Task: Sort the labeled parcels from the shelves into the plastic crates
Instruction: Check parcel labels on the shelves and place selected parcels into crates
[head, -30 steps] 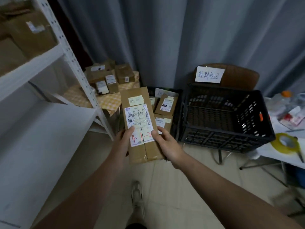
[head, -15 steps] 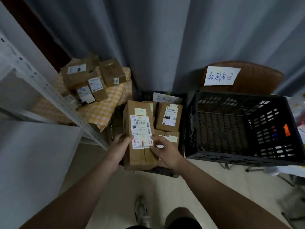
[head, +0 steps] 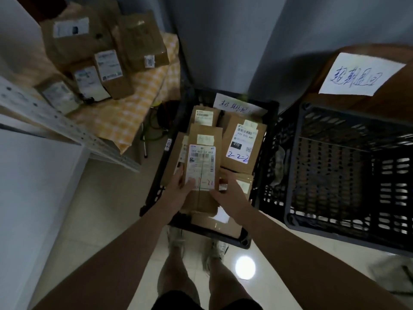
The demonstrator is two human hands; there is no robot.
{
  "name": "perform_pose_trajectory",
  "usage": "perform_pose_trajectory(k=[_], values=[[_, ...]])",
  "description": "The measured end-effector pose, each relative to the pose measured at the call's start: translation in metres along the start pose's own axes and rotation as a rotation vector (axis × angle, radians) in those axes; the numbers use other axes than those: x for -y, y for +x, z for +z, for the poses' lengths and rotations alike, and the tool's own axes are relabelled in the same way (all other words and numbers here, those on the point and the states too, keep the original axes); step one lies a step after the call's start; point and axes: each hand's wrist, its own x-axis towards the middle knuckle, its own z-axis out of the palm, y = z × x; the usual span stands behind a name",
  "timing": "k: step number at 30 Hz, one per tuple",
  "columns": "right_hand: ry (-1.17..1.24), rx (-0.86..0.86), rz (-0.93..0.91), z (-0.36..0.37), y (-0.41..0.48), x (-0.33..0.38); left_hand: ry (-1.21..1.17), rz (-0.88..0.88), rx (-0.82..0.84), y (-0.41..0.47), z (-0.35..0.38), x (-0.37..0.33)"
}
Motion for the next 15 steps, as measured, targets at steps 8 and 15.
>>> perform_pose_trajectory(k=[8,15], values=[[-0.09,-0.069,0.004,0.054,0.045,0.01,0.135,-0.059,-0.061,0.05,-0.046,0.023],[-0.163,-0.235,-0.01,0.071,0.085,0.034,0.145,-0.051,-0.05,0.088,-0.067,-0.007]])
